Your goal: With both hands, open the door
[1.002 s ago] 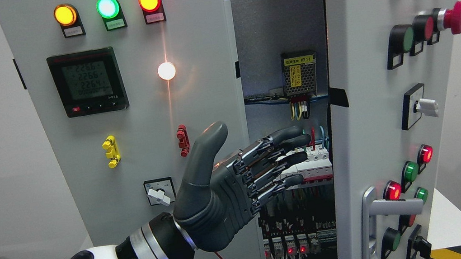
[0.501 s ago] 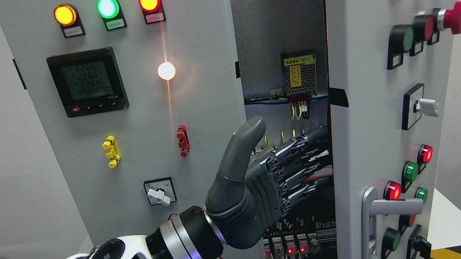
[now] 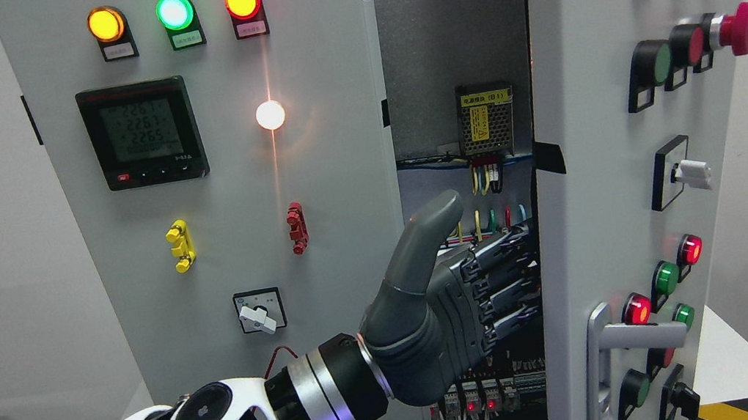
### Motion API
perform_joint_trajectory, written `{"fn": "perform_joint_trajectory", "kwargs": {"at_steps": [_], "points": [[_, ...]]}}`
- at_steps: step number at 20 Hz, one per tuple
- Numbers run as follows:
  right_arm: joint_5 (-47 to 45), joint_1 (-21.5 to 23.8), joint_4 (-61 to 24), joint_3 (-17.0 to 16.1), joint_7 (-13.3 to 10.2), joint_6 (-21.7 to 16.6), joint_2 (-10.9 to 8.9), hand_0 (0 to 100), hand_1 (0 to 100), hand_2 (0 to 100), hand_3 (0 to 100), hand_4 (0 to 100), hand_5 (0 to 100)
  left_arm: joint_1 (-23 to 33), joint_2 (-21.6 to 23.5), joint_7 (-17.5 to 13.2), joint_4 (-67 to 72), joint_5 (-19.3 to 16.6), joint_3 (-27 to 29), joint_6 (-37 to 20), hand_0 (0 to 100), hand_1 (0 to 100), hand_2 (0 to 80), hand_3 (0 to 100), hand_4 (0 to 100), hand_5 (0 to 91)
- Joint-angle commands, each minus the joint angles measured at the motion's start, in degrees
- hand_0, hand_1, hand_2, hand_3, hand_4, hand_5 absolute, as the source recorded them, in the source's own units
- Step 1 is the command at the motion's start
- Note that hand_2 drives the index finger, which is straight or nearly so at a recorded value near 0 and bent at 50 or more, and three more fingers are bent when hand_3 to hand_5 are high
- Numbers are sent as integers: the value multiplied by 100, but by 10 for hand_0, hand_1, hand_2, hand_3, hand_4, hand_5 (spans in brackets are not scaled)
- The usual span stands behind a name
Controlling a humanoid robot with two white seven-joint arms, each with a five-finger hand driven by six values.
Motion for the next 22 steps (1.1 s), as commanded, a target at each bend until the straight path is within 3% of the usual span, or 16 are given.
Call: {"fn": "perform_joint_trajectory", "kwargs": {"at_steps": [1, 22], "points": [[0, 0, -2, 0, -1, 1, 0, 191, 0, 0, 0, 0, 0, -12, -298, -13, 87, 3, -100, -19, 0, 0, 0, 0, 0, 0], [0, 0, -2, 0, -1, 1, 0, 191, 0, 0, 0, 0, 0, -92, -1431, -4, 324, -32, -197, 34, 0, 0, 0, 0, 0, 0]]}}
